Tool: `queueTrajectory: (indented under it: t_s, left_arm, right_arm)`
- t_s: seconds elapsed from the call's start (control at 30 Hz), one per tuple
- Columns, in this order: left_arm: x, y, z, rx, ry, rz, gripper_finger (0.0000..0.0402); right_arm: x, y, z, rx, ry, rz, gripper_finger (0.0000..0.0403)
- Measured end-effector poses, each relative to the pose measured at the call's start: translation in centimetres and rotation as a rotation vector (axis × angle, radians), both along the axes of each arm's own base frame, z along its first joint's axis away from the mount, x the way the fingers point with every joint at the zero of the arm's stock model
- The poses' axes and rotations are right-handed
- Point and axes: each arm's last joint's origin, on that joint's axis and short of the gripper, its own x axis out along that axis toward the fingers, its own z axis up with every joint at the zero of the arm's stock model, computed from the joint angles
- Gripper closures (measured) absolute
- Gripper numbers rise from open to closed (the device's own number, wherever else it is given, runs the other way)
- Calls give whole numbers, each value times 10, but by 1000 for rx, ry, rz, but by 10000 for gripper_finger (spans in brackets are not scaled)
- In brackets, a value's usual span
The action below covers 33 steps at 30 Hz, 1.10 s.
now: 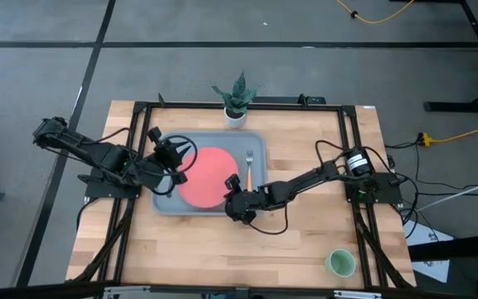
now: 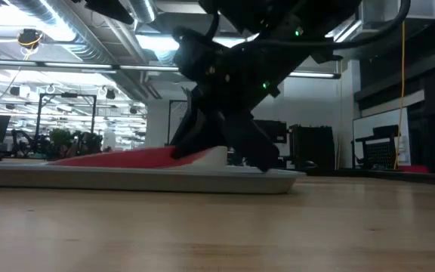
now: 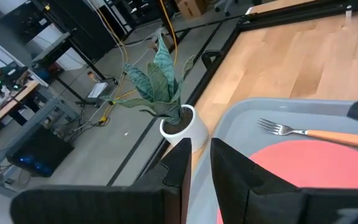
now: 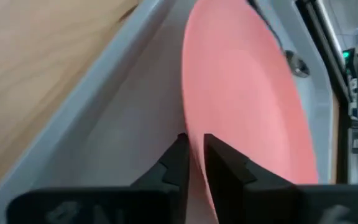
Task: Pick and place plate/cup/fork/spoon on tray
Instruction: Put the pink plate on the blue table tray
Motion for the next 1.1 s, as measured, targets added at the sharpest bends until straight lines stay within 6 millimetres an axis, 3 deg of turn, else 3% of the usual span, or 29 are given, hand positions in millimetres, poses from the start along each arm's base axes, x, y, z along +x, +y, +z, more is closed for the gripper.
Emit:
queueTrajectory:
  t_s: [0.5,0.7,0.87,1.1]
  left_arm:
    - [1,-1,-1,-32,11,-39,348]
    - [1,-1,-1,-31,11,-38,348]
    - [1,-1,-1,-31,12,-38,348]
    - [1,-1,-1,-31,12,-38,348]
  right_arm:
    - [-1,1,-1,-26,-6,-63,335]
    - [-9,9,-6,-13,49,-98,334]
    - [-14,18,-5,-111,26,-156,334]
    - [-11,36,11,-212,-44,-196,334]
